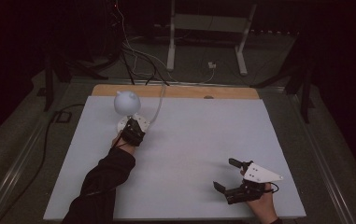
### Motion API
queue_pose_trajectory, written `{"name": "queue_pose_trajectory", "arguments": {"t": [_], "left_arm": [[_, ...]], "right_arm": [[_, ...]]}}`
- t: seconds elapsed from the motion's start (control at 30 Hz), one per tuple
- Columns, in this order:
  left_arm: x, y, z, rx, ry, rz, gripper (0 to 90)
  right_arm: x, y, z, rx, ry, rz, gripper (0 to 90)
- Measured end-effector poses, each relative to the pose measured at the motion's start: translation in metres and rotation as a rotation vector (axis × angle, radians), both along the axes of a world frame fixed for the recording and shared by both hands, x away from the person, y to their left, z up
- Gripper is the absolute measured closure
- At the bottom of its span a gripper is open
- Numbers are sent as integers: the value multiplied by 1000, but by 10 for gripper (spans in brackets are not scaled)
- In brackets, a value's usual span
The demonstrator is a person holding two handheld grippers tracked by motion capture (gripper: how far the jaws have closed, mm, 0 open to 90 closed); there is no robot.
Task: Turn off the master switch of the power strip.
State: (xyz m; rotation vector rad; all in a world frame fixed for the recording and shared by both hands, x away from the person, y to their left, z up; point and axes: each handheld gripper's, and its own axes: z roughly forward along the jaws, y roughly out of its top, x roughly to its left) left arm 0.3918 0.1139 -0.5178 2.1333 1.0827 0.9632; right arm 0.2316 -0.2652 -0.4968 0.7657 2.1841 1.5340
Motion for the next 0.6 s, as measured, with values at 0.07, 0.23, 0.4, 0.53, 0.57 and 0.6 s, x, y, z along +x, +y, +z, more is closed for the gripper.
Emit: {"name": "queue_pose_trajectory", "arguments": {"t": [0.07, 0.23, 0.4, 0.53, 0.57, 0.6], "left_arm": [[0, -1, 1, 22, 4, -3, 900], [3, -1, 4, 36, 33, -16, 900], [5, -4, 7, 67, 57, -26, 900], [8, -2, 8, 67, 86, -39, 900], [8, -2, 9, 68, 92, -41, 900], [9, -4, 9, 84, 91, -44, 900]], "right_arm": [[0, 0, 0, 2, 1, 1, 0], [0, 1, 0, -1, 3, 4, 0], [0, 2, -1, -2, 8, 5, 0], [0, 3, -1, -5, 6, 8, 0], [-1, 2, -1, -3, 6, 6, 0], [0, 2, -1, -3, 6, 5, 0]]}}
